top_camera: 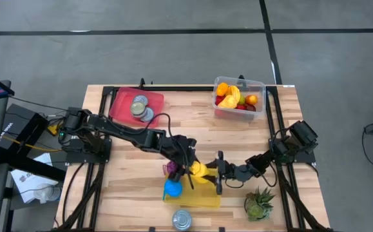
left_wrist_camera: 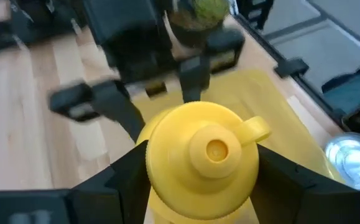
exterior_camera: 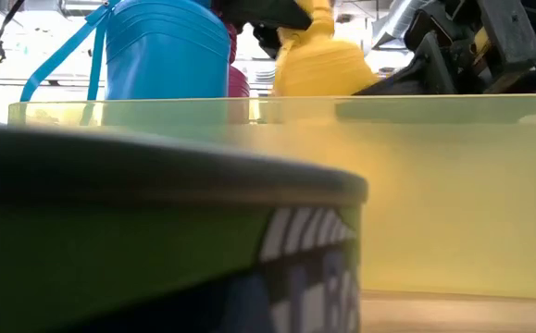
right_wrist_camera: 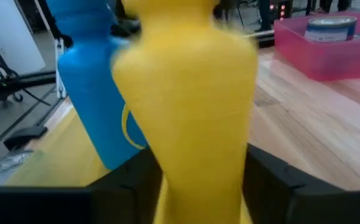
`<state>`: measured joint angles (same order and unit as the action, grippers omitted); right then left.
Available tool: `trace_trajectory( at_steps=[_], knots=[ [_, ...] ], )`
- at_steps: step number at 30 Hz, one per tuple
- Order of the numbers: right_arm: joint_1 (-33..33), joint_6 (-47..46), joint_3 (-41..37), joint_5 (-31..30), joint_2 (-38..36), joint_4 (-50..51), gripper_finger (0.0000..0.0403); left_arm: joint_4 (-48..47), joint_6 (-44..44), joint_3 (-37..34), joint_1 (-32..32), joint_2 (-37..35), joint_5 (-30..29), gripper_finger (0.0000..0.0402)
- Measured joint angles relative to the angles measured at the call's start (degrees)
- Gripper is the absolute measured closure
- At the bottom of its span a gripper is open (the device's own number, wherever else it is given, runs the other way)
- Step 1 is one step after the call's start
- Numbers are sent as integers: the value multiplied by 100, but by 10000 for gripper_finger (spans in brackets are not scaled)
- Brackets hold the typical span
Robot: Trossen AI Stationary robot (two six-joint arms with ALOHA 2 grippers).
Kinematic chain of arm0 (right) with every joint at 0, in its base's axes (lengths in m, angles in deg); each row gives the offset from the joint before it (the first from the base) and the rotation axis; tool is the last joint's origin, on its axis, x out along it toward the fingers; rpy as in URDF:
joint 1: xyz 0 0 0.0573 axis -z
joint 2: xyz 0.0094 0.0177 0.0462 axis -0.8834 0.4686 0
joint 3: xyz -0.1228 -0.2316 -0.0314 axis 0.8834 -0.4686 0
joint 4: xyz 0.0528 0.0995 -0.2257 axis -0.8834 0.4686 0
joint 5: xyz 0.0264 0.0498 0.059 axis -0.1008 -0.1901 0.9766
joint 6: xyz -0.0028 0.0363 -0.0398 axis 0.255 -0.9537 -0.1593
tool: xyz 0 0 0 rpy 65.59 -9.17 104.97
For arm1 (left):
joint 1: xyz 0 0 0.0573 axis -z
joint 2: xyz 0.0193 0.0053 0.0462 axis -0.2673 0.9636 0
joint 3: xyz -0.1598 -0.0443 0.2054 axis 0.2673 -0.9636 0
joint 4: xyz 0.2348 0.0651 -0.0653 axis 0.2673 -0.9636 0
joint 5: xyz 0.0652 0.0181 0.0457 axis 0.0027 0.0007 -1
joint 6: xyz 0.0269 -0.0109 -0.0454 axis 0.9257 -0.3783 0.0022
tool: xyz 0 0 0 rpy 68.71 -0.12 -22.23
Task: Pick & Place Food Item
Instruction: Adjust the yellow water bottle in the yellow bin
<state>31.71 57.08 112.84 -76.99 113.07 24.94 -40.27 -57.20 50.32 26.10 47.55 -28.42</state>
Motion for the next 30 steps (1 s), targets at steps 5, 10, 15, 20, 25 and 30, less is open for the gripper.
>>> trace_trajectory(
  at_steps=[5,10,15,20,25,30],
  knots=[
    [-13,-66,0,6,-2,-42,148,-191,-1,-4,8,0,22,194],
    [-42,-20,0,3,-20,-250,92,-326,-8,2,8,-2,25,194],
    [-78,190,0,6,-26,-475,74,-345,3,2,6,-4,23,194],
    [-274,393,0,-12,-231,-444,73,-375,13,4,6,-4,24,194],
    [-749,846,0,-363,-636,-384,77,-419,17,7,6,-7,21,194],
    [-1479,1847,0,-1547,-1150,-296,84,-436,18,9,6,-7,19,194]
  ],
)
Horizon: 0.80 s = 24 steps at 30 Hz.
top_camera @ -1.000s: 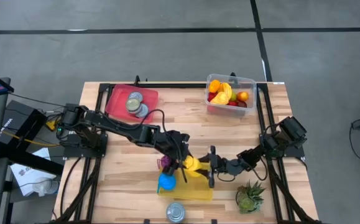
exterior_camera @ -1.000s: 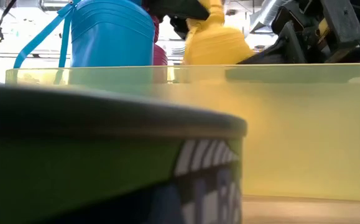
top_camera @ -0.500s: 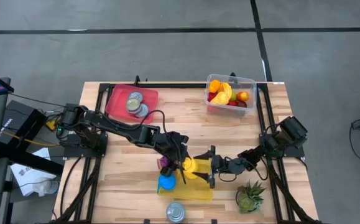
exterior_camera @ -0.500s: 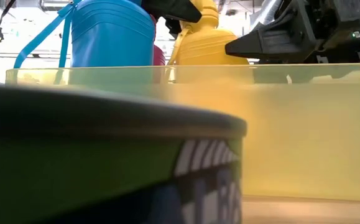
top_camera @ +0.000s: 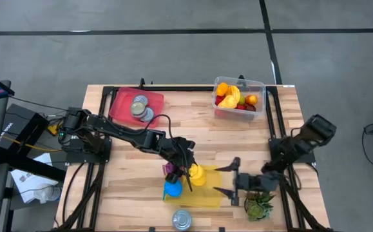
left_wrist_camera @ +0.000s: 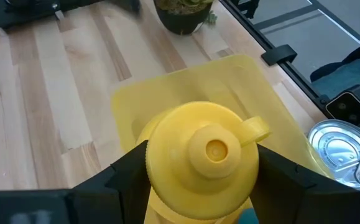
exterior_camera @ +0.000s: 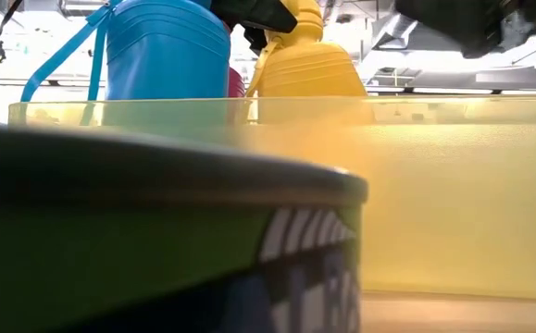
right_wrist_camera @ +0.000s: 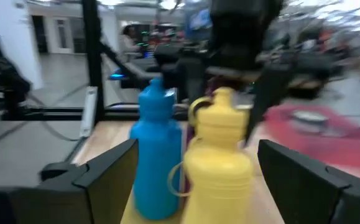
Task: Pick & Place Food Item
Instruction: Adjust the yellow water bottle in the yellow bin
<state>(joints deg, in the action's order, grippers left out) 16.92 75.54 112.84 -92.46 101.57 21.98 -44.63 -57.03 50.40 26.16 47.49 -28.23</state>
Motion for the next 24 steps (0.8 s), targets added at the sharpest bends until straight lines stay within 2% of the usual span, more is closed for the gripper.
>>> trace_trajectory(
  at_steps=[5,10,17,24],
  knots=[
    [-630,470,0,-1039,-355,83,86,-68,-1,25,0,0,-2,194],
    [-928,515,0,-1570,-482,182,86,-405,23,220,38,23,-63,194],
    [-967,511,-2,-1700,-485,233,86,-645,25,602,148,113,-216,194],
    [-967,467,-4,-1737,-485,310,86,-1129,140,1340,276,833,-243,194]
  ],
)
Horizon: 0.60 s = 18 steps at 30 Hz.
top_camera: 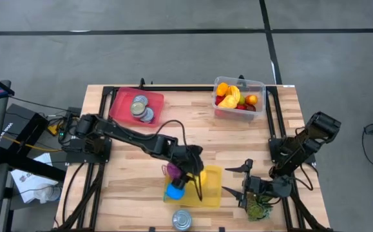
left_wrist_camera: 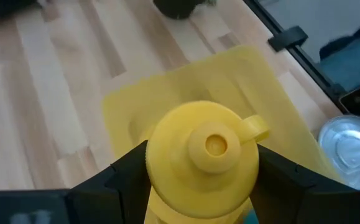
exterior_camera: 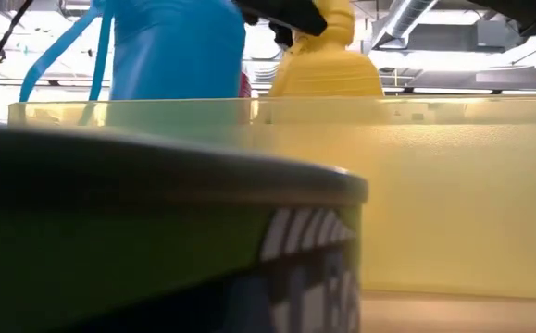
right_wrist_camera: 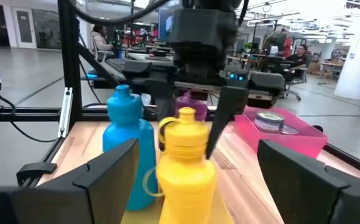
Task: Pick & Place Food Item
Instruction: Adjust the yellow water bottle in the yellow bin
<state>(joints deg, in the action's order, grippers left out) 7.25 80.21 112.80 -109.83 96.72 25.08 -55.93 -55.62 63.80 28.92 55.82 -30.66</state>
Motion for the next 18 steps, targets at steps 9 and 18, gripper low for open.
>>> trace_trajectory(
  at_steps=[9,18],
  knots=[
    [-33,-58,0,0,0,-4,86,-671,158,581,76,300,-29,195],
    [-33,-66,0,2,0,31,86,-806,206,561,58,310,-148,166]
  ],
)
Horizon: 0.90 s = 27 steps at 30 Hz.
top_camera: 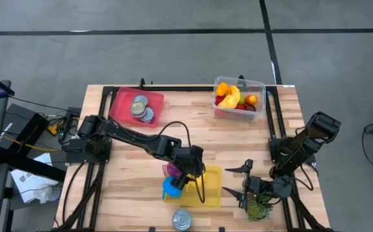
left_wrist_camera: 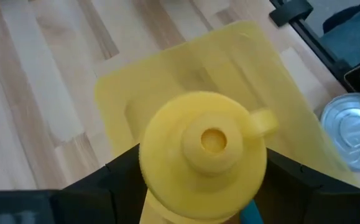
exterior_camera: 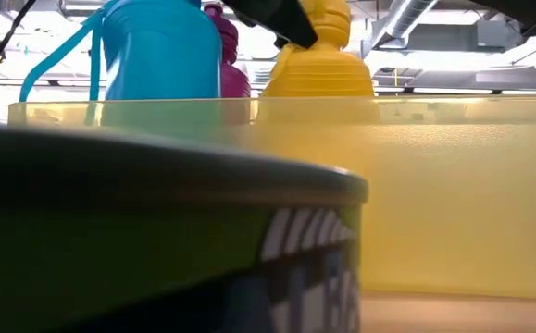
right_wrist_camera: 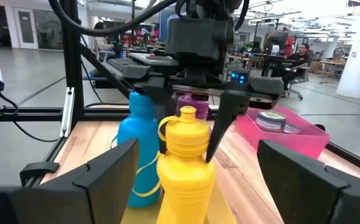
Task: Pick & Place Food Item
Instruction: Adjust the yellow water bottle in the yellow bin, then return to Home Position
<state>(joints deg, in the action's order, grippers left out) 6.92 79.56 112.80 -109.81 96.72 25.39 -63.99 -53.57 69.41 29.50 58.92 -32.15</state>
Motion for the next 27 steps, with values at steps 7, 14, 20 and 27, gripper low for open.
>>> trace_trajectory(
  at_steps=[7,14,20,27],
  knots=[
    [0,0,0,-2,0,21,86,47,150,1,33,-49,20,162],
    [1,-2,0,0,4,49,86,-68,175,4,70,-220,-10,147],
    [12,-41,0,-3,4,91,86,-246,186,10,76,-430,-25,147],
    [41,-151,2,0,4,192,86,-335,182,10,76,-590,-133,148]
  ],
)
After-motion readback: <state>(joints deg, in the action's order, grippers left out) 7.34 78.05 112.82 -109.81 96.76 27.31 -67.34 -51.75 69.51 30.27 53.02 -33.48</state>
